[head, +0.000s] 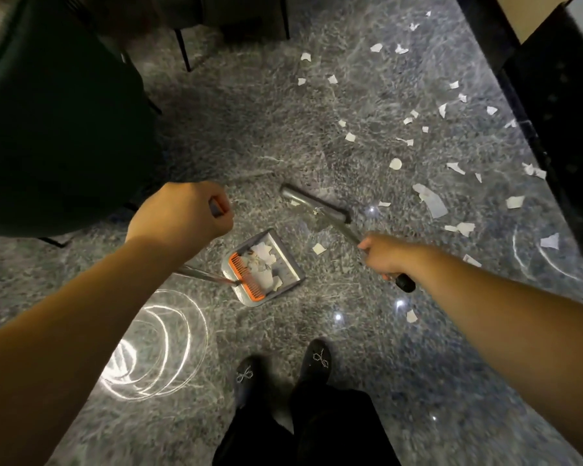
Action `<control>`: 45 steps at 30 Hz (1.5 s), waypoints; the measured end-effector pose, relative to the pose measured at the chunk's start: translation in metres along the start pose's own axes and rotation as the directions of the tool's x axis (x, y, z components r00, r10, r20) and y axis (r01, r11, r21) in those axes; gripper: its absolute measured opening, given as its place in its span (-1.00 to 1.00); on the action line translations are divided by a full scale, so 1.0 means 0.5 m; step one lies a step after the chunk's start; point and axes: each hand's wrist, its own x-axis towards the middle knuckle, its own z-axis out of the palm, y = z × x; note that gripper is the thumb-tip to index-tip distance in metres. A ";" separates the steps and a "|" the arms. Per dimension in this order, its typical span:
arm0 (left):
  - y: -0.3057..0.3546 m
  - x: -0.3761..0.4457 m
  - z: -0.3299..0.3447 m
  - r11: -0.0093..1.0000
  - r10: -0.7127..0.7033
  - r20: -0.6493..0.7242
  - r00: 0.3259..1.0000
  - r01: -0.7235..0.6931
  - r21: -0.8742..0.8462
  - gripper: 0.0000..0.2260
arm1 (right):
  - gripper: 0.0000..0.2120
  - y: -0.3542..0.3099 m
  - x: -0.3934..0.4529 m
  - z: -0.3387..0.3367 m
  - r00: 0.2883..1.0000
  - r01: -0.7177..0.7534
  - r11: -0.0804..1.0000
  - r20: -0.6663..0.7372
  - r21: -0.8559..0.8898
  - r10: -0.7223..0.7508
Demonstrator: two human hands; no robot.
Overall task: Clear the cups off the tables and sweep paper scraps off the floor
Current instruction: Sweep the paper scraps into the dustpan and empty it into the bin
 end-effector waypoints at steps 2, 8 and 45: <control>0.004 0.006 0.000 1.000 0.001 0.001 1.000 -0.001 -0.005 -0.94 | -0.56 0.012 -0.021 0.019 1.000 -0.018 1.000 0.006 -0.005 0.018; 0.009 0.018 0.007 0.999 0.034 -0.005 0.999 -0.034 0.005 -0.90 | -0.55 0.054 -0.108 0.098 0.997 -0.069 0.995 0.047 0.074 0.065; 0.171 0.040 -0.008 0.761 0.634 0.230 0.739 -0.648 -0.016 -0.85 | -0.65 0.112 -0.439 0.341 0.928 -0.073 0.213 -0.011 0.974 0.372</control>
